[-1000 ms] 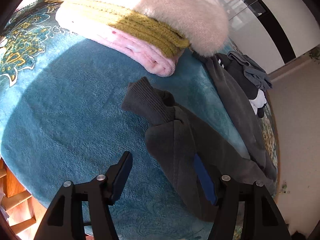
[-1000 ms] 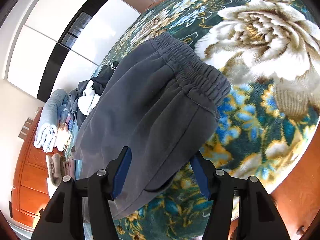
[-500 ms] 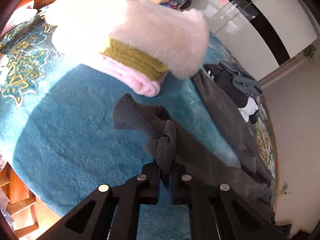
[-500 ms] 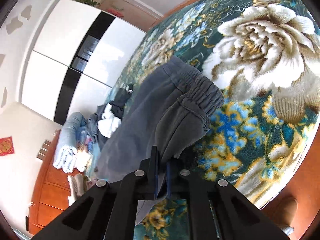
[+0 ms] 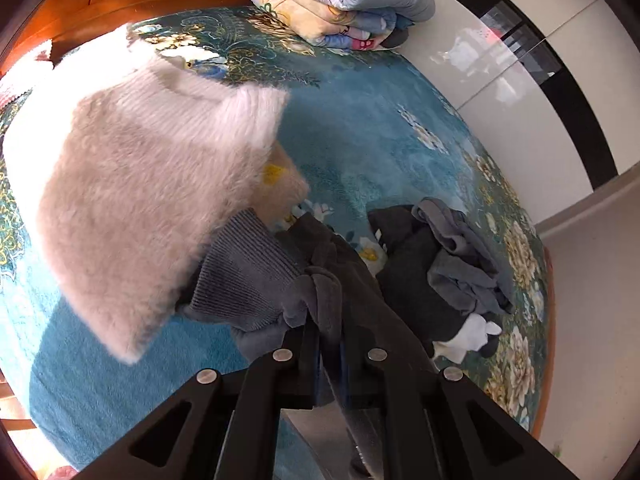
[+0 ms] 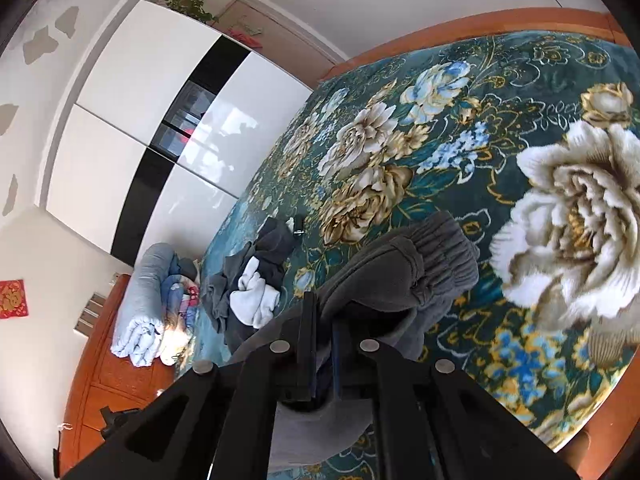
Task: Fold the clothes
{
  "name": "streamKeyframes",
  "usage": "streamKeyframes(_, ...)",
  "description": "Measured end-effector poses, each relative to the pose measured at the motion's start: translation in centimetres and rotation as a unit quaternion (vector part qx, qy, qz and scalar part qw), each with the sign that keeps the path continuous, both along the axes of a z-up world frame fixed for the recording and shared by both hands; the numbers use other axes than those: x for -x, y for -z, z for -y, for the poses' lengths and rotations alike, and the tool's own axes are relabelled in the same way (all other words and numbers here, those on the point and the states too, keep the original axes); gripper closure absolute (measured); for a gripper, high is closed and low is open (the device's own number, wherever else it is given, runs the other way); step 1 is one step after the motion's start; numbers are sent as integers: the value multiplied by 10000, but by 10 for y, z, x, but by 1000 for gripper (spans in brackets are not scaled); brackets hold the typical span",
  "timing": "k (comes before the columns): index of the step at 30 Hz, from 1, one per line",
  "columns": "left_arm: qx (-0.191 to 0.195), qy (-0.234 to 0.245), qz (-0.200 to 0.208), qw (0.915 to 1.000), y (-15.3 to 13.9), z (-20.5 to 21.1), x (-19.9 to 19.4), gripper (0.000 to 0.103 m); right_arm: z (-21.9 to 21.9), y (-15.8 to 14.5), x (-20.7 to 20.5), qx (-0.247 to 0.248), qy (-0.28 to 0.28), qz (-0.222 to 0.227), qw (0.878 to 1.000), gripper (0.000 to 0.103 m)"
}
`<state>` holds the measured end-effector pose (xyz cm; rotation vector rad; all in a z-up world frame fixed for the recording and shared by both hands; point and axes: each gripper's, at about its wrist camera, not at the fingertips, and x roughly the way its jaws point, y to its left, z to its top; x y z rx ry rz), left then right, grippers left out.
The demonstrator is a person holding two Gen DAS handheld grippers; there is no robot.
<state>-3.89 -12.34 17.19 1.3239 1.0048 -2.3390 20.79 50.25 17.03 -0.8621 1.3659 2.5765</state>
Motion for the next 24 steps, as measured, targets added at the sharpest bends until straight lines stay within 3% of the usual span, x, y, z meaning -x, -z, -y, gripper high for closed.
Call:
streamKeyframes(6, 356, 123, 772, 9963, 50, -15, 77, 94, -6, 5, 78, -167, -129, 510, 9985, 97)
streamKeyframes(12, 370, 517, 1063, 9923, 92, -26, 130, 93, -15, 29, 139, -247, -135, 901, 9955, 97)
streamKeyframes(16, 155, 723, 1095, 9912, 117, -28, 146, 91, -19, 53, 166, -291, -147, 1205, 9922, 96)
streamKeyframes(19, -119, 1007, 836, 9913, 121, -29, 147, 66, -19, 63, 172, -373, -231, 1249, 9912, 95)
streamKeyframes(20, -243, 1087, 679, 9915, 117, -30, 145, 50, -18, 64, 173, -411, -275, 1240, 9911, 93)
streamKeyframes(21, -366, 1168, 521, 9911, 114, -30, 144, 42, -18, 64, 174, -435, -324, 1209, 9912, 91)
streamKeyframes(24, -380, 1459, 123, 9885, 91, -38, 131, 39, -11, 49, 170, -491, -492, 926, 9933, 53)
